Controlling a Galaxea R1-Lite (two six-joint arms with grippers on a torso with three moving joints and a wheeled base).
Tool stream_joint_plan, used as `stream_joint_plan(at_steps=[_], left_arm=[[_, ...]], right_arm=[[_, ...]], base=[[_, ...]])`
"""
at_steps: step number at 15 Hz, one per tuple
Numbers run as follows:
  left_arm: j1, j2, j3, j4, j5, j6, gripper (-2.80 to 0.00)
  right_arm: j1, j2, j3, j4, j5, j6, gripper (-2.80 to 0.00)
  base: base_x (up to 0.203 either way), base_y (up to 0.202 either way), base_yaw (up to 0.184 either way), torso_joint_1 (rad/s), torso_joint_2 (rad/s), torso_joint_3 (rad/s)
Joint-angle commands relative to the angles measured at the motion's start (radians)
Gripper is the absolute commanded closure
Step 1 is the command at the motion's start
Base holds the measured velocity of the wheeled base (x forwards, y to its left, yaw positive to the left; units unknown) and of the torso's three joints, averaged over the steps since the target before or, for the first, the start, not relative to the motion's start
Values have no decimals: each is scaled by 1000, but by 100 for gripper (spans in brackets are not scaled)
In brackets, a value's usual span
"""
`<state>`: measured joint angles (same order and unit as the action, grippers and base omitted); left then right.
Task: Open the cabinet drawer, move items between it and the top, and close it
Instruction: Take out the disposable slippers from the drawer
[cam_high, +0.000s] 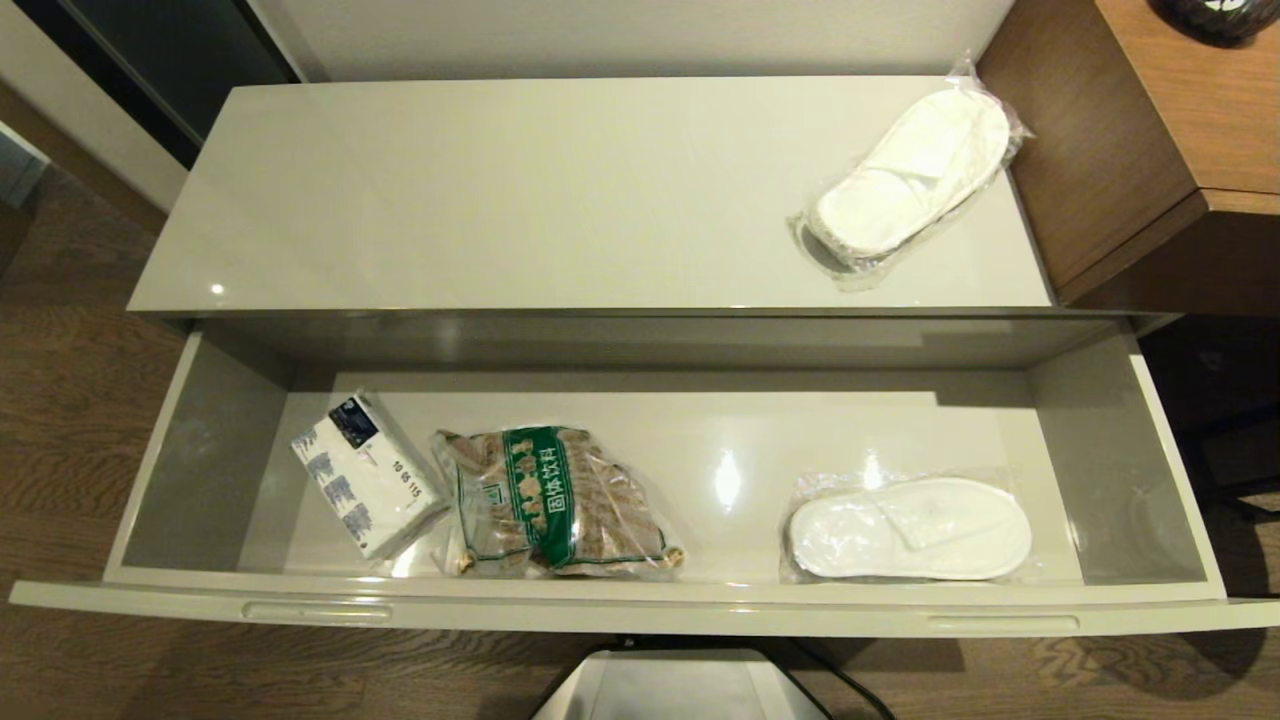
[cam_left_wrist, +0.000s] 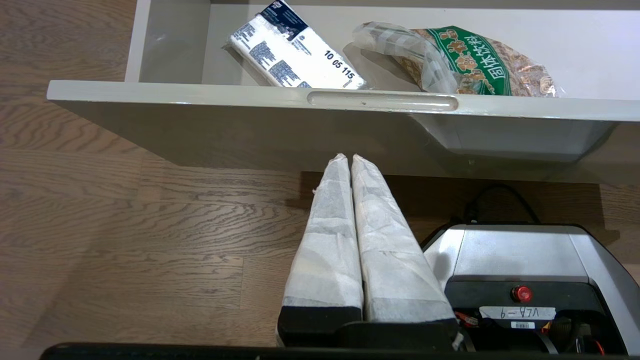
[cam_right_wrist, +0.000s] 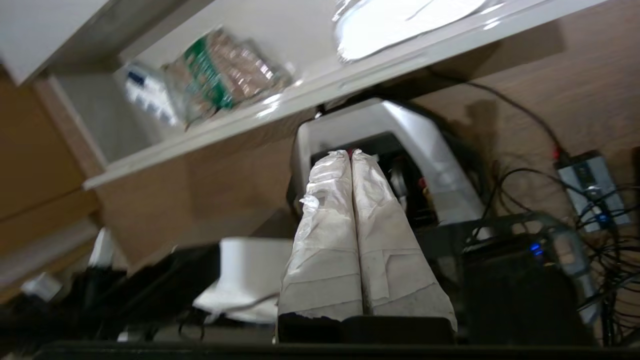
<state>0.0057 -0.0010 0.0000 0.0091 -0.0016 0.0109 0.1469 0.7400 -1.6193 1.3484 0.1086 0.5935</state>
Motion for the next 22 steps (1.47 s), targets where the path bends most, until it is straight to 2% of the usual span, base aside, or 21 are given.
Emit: stream_joint_plan(at_steps=[1,4,6,7,9,12,15,17,19,20,22], left_arm=[[0,1,0,0,0,0,0],[1,-1,0,0,0,0,0],[0,-1,0,0,0,0,0],[0,0,0,0,0,0,0],[0,1,0,0,0,0,0],[0,1,0,0,0,0,0],[0,-1,0,0,0,0,0],[2,-1,0,0,0,0,0],[0,-1,0,0,0,0,0],[0,-1,0,0,0,0,0],[0,0,0,0,0,0,0]], right_arm=[[-95,-4,-23,34,80,-43,0],[-222,8,23,58,161,-89,0],[-229,29,163,14,162,-70,0],[-232,50,288,-76,152,-51,0],[-236,137,481,-348,101,8,0],[-250,358,605,-626,57,70,0],[-269,538,787,-955,42,90,0],[-274,636,862,-1168,40,92,0],[-273,711,879,-1231,38,89,0],[-269,730,879,-1240,37,87,-280],[-267,750,873,-1249,37,87,-280]], base=[[0,0,0,0,0,0],[0,0,0,0,0,0],[0,0,0,0,0,0],[0,0,0,0,0,0],[0,0,0,0,0,0],[0,0,0,0,0,0],[0,0,0,0,0,0],[0,0,0,0,0,0],[0,0,0,0,0,0],[0,0,0,0,0,0],[0,0,0,0,0,0]])
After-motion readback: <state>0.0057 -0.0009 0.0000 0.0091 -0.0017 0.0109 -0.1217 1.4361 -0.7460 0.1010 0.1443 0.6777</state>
